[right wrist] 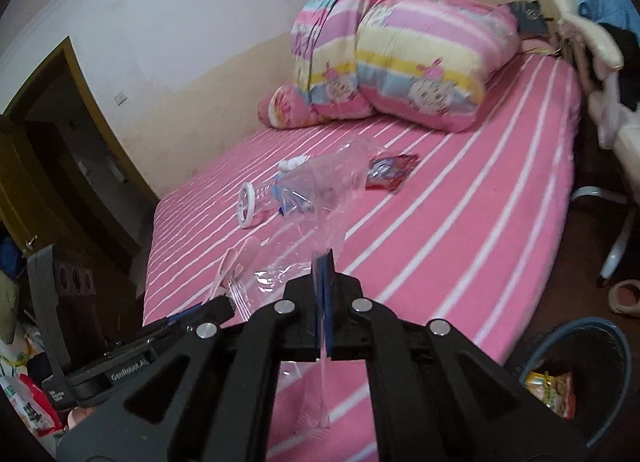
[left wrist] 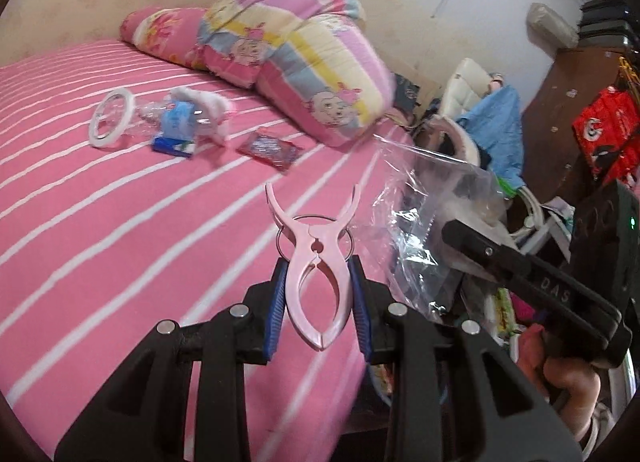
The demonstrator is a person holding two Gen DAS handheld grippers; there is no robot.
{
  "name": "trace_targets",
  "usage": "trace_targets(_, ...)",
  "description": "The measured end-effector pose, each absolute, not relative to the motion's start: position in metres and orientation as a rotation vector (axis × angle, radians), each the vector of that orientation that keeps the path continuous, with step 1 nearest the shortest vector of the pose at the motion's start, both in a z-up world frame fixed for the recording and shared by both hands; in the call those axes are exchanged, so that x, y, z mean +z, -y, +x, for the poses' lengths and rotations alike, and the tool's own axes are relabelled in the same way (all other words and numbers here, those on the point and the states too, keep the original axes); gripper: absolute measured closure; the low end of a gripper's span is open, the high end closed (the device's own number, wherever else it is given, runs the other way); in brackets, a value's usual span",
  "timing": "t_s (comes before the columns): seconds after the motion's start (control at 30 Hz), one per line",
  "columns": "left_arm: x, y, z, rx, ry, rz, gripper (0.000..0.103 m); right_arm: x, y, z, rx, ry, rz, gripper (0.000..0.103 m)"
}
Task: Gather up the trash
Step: 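Carry the pink clip and clear bag toward the bin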
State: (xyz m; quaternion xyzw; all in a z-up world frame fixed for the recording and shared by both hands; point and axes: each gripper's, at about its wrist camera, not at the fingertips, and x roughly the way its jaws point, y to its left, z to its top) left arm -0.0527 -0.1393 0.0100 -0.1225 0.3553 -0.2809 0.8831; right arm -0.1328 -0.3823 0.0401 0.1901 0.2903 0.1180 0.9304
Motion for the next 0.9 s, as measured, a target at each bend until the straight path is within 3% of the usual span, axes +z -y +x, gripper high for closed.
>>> trace_targets(0.23,0.034,0.207,-0.077,-0.712,-0.770,-0.203,0.074,0.053,0.446,-0.191,0.098,-0.555,0.418,0.102)
trace_targets(0.47,0.030,0.296,-0.097,-0.833,-0.871,-0.126,0.074,0.028,0.525,-0.238,-0.059,-0.587,0.488,0.102)
trace_targets(0.9,-0.078,0.444,-0.106,-0.903,-1.190,0.014,0.074,-0.071,0.620,-0.274,-0.266,-0.791,0.567,0.101)
